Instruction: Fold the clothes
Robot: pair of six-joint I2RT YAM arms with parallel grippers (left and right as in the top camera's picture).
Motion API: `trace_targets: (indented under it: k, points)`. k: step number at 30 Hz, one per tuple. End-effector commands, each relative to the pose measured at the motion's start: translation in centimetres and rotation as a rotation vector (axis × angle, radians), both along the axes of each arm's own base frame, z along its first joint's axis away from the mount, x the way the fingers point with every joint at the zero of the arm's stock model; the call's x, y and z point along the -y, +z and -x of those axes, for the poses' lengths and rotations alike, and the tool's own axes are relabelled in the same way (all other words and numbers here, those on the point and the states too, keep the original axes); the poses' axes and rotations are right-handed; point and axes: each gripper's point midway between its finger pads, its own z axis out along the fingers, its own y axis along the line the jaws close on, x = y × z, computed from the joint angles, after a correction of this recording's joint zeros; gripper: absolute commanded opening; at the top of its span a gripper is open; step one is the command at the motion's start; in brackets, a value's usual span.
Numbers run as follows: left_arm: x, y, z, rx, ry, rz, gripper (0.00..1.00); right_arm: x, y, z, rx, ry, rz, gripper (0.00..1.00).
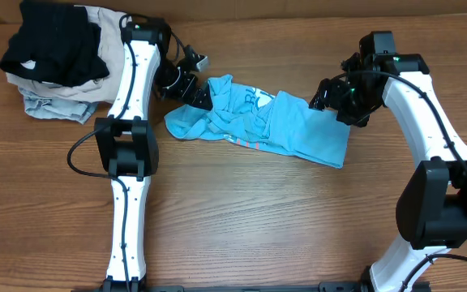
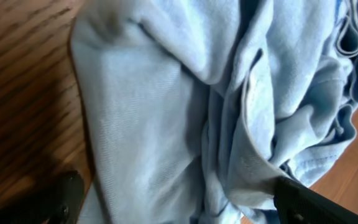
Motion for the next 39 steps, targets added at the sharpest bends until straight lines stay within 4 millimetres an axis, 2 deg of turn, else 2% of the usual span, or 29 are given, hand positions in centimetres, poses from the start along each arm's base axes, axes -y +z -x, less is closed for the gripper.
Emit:
trace_targets:
  k: [1, 3, 9, 12, 13, 14, 15, 16, 18, 19, 20, 21, 26, 31, 35, 39]
  points:
    - [0.2, -3.5, 1.3, -0.090, -0.015, 0.010, 1.00, -0.1, 1.7, -0.5, 0.052, 0.010, 0.004, 0.82]
    - [0.6, -3.2, 1.4, -0.098, -0.008, 0.038, 0.99, -0.1, 1.7, -0.5, 0.053, 0.010, 0.004, 0.82]
    - [4.6, -1.5, 2.9, -0.159, -0.024, 0.178, 0.91, -0.1, 1.7, -0.6, 0.056, 0.010, 0.004, 0.82]
    - [6.1, -1.4, 3.9, -0.184, -0.056, 0.170, 0.78, -0.1, 1.7, -0.6, 0.056, 0.009, 0.004, 0.82]
    - [6.4, -1.4, 4.2, -0.189, -0.066, 0.165, 0.70, -0.1, 1.7, -0.5, 0.055, 0.009, 0.004, 0.81]
    - [6.9, -1.5, 4.4, -0.193, -0.073, 0.160, 0.53, -0.1, 1.7, -0.4, 0.051, 0.009, 0.004, 0.76]
    - [7.0, -1.5, 4.5, -0.195, -0.072, 0.159, 0.44, -0.1, 1.6, -0.4, 0.049, 0.009, 0.004, 0.71]
    - [7.1, -1.5, 4.5, -0.200, -0.066, 0.156, 0.30, -0.1, 1.6, -0.3, 0.045, 0.009, 0.004, 0.63]
    - [7.2, -1.5, 4.3, -0.207, -0.044, 0.151, 0.07, -0.2, 1.1, 0.0, 0.033, 0.010, 0.003, 0.32]
    - [7.1, -1.5, 4.2, -0.208, -0.033, 0.149, 0.04, -0.2, 0.8, 0.2, 0.022, 0.007, 0.003, 0.16]
    - [6.9, -1.3, 4.0, -0.209, -0.020, 0.148, 0.04, -0.2, 0.4, 0.5, 0.011, 0.008, 0.003, 0.06]
    - [6.6, -1.2, 3.8, -0.211, -0.001, 0.146, 0.04, -0.2, 0.0, 0.8, -0.003, 0.008, 0.004, 0.04]
    - [5.1, 1.2, 2.5, -0.189, 0.077, 0.147, 0.04, -0.3, -2.4, 2.3, -0.057, 0.008, -0.007, 0.04]
    - [4.1, 6.0, 0.9, -0.065, 0.107, 0.143, 0.04, -0.9, -3.9, 2.9, -0.063, 0.014, -0.045, 0.04]
    - [4.5, 10.4, 0.8, 0.032, 0.097, 0.152, 0.04, -0.9, -5.2, 3.0, -0.053, 0.014, -0.047, 0.04]
    - [4.3, 12.1, 1.1, 0.081, 0.110, 0.066, 0.04, -0.8, -5.9, 3.0, -0.044, 0.011, -0.047, 0.04]
